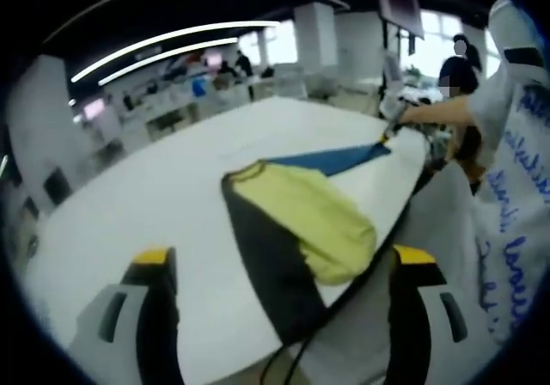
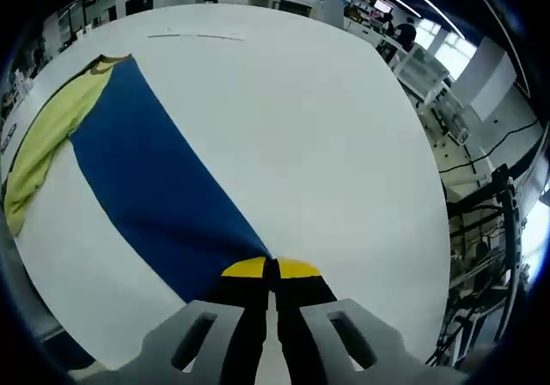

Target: Fold the garment on the visible template until the final outline fits inside the template.

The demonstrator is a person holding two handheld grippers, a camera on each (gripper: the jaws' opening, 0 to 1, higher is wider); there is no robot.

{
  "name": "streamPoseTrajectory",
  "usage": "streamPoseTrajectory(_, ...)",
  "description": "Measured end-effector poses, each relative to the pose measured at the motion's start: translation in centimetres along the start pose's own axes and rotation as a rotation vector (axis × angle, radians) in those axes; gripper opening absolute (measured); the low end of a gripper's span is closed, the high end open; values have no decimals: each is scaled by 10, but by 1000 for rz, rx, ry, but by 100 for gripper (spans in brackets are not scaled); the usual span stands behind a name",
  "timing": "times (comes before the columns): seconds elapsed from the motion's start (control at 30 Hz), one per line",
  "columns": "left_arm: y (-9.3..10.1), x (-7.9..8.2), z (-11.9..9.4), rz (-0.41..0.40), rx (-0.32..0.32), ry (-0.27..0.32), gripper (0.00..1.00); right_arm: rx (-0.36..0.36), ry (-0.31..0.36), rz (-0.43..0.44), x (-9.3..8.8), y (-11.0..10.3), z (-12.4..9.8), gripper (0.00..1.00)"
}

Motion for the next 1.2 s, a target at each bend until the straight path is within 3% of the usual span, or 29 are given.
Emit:
streamPoseTrajectory(0.17, 1, 5, -1, -15, -9, 35, 98, -14, -4, 10, 2, 1, -3, 7)
streamPoseTrajectory(0.27, 2, 5, -1, -11, -6, 33, 98, -9, -5, 4, 0, 3, -3, 11)
streamPoseTrajectory(0.37, 2, 5, 1, -14, -8, 31, 98, 10, 5, -8, -5, 1, -6, 23)
streamPoseTrajectory(0.63, 4, 5, 6, -5, -35, 27, 97, 2, 41, -48, -13, 7, -8, 35)
streamPoseTrajectory(0.77, 3, 6, 6, 3, -41, 31, 97, 19, 41, 0, -23, 12, -12, 40)
streamPoseTrajectory(1.0, 1, 4, 9, 3, -51, 24, 97, 52, 32, -36, -26, 9, -18, 57)
streamPoseTrajectory(1.2, -1, -1, 9, -3, -41, 11, 97, 76, 60, -36, -23, 11, -21, 61)
Point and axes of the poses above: the point that each gripper's makers call its tool centre point, and the gripper's own axes: z roughly forward along the fingers, y roughly to its right, x roughly out of its top, the point moved 10 cm from there along -z, roughly backward along the fingers, and after that the axes turned 10 degrees about -x, right-handed, at the moved point
